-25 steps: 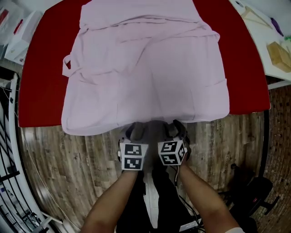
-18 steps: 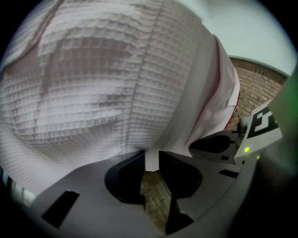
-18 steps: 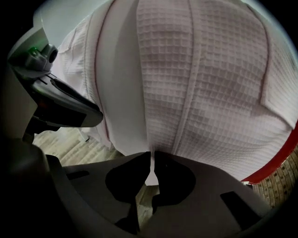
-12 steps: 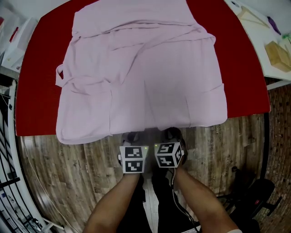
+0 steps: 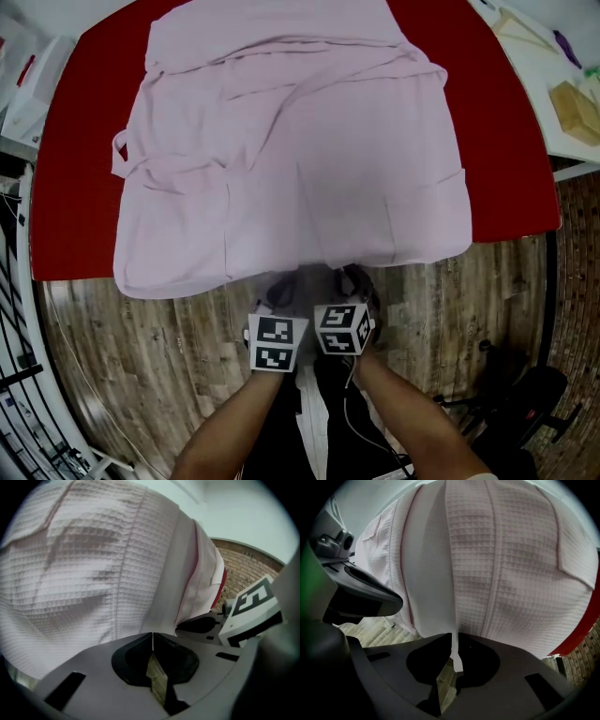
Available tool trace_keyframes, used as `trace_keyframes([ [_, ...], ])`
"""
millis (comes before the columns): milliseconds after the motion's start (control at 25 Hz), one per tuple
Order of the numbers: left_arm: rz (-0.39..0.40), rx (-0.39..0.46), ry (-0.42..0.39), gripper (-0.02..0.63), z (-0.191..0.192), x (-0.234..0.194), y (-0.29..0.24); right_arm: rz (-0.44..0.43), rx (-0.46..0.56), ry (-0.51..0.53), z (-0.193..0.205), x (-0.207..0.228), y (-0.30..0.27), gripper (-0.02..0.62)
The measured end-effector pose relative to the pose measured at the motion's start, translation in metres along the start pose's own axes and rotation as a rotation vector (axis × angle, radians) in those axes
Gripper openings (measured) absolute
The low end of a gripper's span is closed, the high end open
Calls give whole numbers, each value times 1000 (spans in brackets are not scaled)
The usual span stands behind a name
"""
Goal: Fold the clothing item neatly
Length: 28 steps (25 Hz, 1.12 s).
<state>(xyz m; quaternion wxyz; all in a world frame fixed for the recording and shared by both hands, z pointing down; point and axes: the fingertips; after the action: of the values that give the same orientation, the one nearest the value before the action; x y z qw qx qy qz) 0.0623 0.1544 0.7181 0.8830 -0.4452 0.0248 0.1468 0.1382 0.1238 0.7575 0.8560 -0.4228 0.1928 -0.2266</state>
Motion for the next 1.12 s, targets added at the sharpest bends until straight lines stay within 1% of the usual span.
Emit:
trace_keyframes([
  [80, 29, 18, -4, 6, -4, 7, 2, 12, -12, -18, 6, 4, -2, 21],
  [160, 79, 42, -24, 12, -12, 20, 1, 18, -18, -21, 12, 9, -3, 25],
  [200, 113, 53, -29, 33, -16, 27, 0, 16, -21, -23, 16, 12, -3, 37],
  [240, 152, 60, -31, 68, -20, 35, -2, 10, -24, -24, 20, 16, -3, 62],
  [320, 223, 58, -32, 110, -24, 51, -10, 1, -40, -13, 31, 26, -2, 98],
  [400, 268, 33, -27, 137, -23, 63, -23, 6, -66, 12, 45, 41, -1, 103],
  [560, 305, -31, 36, 167, -24, 70, -53, 26, -119, 28, 74, 76, 2, 103],
  [720, 304, -106, 37, 179, -19, 67, -82, 51, -159, 27, 97, 104, 5, 103],
  [840, 309, -122, 44, 175, -17, 65, -92, 61, -182, 24, 110, 116, 5, 103],
  [880, 305, -117, 35, 115, -16, 64, -91, 62, -186, 24, 113, 119, 5, 103],
  [920, 297, -110, 18, 11, -16, 62, -89, 61, -188, 24, 115, 121, 4, 103],
  [1040, 269, -87, -36, 9, -9, 50, -74, 51, -190, 33, 118, 126, 2, 103],
  [1120, 250, -68, -52, 8, -5, 40, -59, 44, -193, 53, 119, 127, 1, 103],
])
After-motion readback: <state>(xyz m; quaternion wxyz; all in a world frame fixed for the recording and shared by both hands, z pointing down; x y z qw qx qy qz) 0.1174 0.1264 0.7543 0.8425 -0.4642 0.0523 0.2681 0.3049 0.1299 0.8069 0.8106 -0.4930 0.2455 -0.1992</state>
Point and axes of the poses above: the fingertips, and each gripper's own axes: y backward along the fingers, x to its right, z out of its underside, and after that the axes turned 8 degrees about -x, right-handed
